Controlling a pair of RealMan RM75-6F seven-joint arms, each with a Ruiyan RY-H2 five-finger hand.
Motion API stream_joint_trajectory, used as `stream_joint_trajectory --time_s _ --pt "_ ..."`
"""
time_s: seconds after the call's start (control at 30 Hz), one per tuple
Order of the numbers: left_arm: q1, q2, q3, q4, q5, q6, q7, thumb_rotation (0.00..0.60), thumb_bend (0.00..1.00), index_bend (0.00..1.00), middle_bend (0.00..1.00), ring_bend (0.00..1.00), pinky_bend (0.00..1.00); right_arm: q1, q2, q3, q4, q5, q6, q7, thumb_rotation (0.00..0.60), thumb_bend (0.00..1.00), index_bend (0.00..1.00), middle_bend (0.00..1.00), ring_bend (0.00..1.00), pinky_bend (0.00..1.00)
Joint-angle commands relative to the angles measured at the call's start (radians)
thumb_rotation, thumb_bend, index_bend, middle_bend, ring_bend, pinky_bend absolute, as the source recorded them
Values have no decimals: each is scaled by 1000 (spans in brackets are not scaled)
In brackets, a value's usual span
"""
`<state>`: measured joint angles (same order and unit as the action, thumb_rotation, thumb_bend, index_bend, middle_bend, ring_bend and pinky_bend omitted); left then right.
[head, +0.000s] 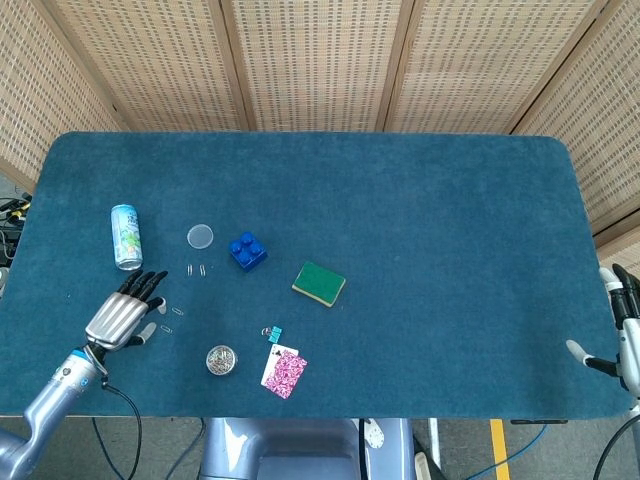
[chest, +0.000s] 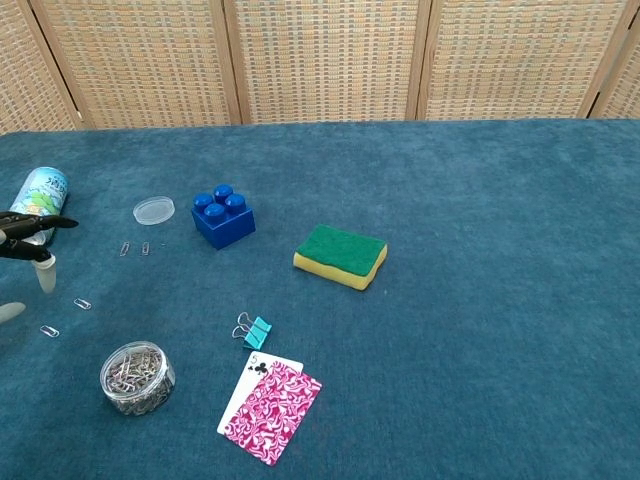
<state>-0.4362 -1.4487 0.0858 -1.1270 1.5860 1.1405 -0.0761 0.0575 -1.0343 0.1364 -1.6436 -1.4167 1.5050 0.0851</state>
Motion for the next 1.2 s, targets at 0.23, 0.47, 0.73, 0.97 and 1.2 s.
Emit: stream_joint_trajectory --time_s 0.23,0.47,0.73,0.97,1.2 --pt "10 -17 13 25 20 15 -32 600 386 465 0 0 0 -2 3 1 1 0 3 11 600 0 0 0 0 0" --pt "9 -25 11 33 15 7 -26 600 387 479 0 0 0 -1 4 1 1 1 0 13 600 0 0 0 0 0" --pt "13 -42 11 55 5 -9 -29 600 386 479 0 0 0 0 3 1 0 2 -2 11 600 0 0 0 0 0" --pt "14 -66 14 86 6 -18 -44 600 387 479 0 0 0 0 3 1 0 2 -2 12 600 0 0 0 0 0" --pt "16 -87 11 107 1 -23 -50 600 387 483 0 0 0 1 3 1 2 4 -7 16 600 0 0 0 0 0"
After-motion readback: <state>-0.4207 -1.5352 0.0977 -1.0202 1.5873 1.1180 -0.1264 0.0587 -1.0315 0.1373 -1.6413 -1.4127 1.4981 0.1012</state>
